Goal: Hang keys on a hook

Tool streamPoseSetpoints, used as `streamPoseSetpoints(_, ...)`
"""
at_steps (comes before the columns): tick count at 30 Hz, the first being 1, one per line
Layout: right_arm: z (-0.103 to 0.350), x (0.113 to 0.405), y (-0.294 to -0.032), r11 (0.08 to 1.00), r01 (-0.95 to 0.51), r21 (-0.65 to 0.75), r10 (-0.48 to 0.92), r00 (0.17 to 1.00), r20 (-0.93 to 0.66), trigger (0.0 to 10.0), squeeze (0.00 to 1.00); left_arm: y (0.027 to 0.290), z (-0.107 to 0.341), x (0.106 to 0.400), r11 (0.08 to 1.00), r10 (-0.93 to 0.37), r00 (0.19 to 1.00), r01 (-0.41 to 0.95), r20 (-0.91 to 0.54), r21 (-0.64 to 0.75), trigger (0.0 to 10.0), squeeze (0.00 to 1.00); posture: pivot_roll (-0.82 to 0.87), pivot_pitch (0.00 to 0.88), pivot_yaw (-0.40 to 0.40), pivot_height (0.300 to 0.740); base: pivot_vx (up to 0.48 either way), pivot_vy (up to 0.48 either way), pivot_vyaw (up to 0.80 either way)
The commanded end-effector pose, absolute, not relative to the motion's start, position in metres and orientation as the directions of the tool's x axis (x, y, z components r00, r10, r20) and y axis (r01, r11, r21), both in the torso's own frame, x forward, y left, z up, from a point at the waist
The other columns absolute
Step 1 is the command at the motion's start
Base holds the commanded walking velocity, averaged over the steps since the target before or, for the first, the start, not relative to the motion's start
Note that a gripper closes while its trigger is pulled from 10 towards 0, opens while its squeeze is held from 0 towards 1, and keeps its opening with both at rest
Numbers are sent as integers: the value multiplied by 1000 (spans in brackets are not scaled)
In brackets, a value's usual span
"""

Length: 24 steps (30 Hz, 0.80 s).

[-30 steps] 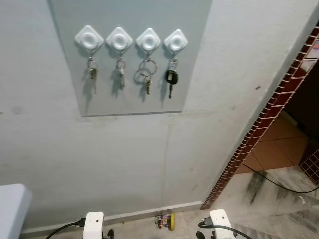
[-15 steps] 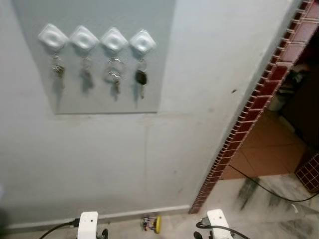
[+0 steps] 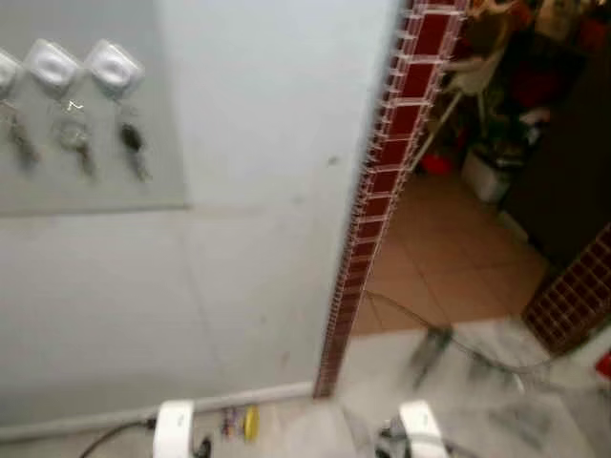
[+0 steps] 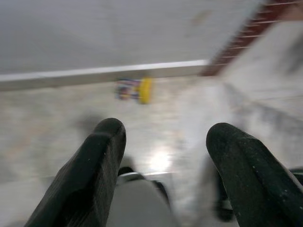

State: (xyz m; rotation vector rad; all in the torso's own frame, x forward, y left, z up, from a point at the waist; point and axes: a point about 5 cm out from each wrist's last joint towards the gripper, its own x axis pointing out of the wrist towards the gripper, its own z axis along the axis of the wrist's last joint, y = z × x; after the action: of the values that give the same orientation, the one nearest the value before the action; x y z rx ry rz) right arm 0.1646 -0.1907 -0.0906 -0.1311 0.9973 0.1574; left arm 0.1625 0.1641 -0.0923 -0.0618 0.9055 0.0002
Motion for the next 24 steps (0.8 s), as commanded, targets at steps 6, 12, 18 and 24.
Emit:
streamPoseSetpoints(6,-90,168,-180,980,-200,-16,97,541,-835,10000,0,182,-92,160,999,14,615,-33,-789,-8,10000,0,-54,0,-46,724,0,0,0)
streamPoseSetpoints(12,-90,168,-180,980,-197,-17,94,539,-837,10000,0,182,-92,160,1000,11,614,-28,-790,-8,10000,0,-56,0,-44,724,0,0,0)
streamPoseSetpoints(18,-91,167,-181,981,-192,-21,86,534,-841,10000,0,182,-92,160,1000,8,613,-22,-790,-6,10000,0,-56,0,-45,724,0,0,0)
streamPoseSetpoints(24,-92,165,-181,981,-194,-30,78,524,-848,10000,0,180,-92,161,1000,-11,613,17,-790,-1,10000,0,-56,0,-41,724,0,0,0)
